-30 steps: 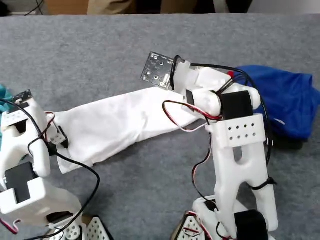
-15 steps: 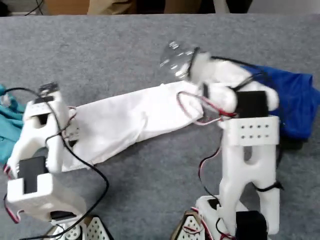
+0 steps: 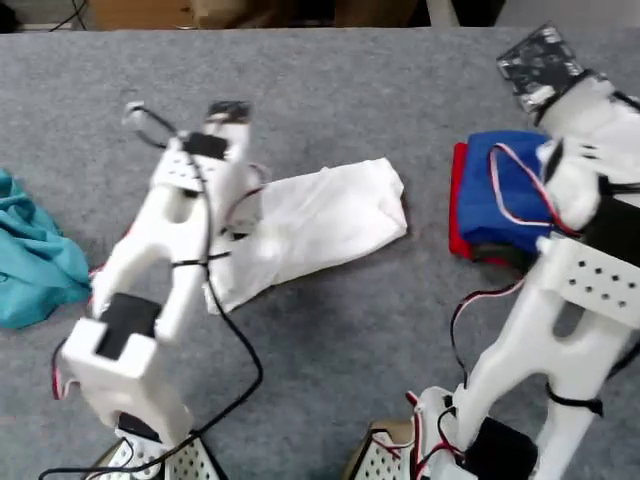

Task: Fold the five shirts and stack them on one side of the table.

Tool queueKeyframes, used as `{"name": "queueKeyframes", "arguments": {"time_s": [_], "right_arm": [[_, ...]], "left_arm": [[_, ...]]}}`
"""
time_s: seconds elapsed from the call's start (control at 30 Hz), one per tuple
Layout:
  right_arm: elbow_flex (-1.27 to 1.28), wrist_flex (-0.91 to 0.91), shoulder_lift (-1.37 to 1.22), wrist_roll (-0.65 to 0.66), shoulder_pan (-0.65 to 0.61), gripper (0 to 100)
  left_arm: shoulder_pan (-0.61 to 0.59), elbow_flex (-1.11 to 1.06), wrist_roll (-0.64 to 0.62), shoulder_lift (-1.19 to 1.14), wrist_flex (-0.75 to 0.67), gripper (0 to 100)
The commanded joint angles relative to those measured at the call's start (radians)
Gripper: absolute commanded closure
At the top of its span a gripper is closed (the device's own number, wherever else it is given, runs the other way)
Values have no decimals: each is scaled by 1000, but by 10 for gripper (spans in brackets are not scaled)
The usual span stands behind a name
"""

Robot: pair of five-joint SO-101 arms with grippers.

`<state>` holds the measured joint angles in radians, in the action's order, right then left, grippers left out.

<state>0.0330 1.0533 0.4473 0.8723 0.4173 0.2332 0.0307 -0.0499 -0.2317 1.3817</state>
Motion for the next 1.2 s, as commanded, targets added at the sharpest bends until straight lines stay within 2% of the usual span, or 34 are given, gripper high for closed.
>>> {"name": "queueKeyframes", "arguments": {"time_s": [0.0, 0.33, 0.57, 0.73, 0.93, 1.17], "right_arm": [[-42, -44, 31, -8, 59, 993], [-42, -46, 30, -8, 62, 993], [-50, -46, -10, 21, 62, 993], [-50, -46, -15, 29, 64, 993], [-50, -44, -19, 31, 64, 993], [-50, -44, -21, 31, 64, 993]], "left_arm": [[107, 176, -9, -61, 40, 982], [253, 715, -60, -374, 176, 982], [285, 1108, -94, -572, 279, 982], [285, 1336, -94, -673, 282, 982], [333, 1453, -94, -745, 275, 982], [370, 1453, -94, -788, 187, 982]]}}
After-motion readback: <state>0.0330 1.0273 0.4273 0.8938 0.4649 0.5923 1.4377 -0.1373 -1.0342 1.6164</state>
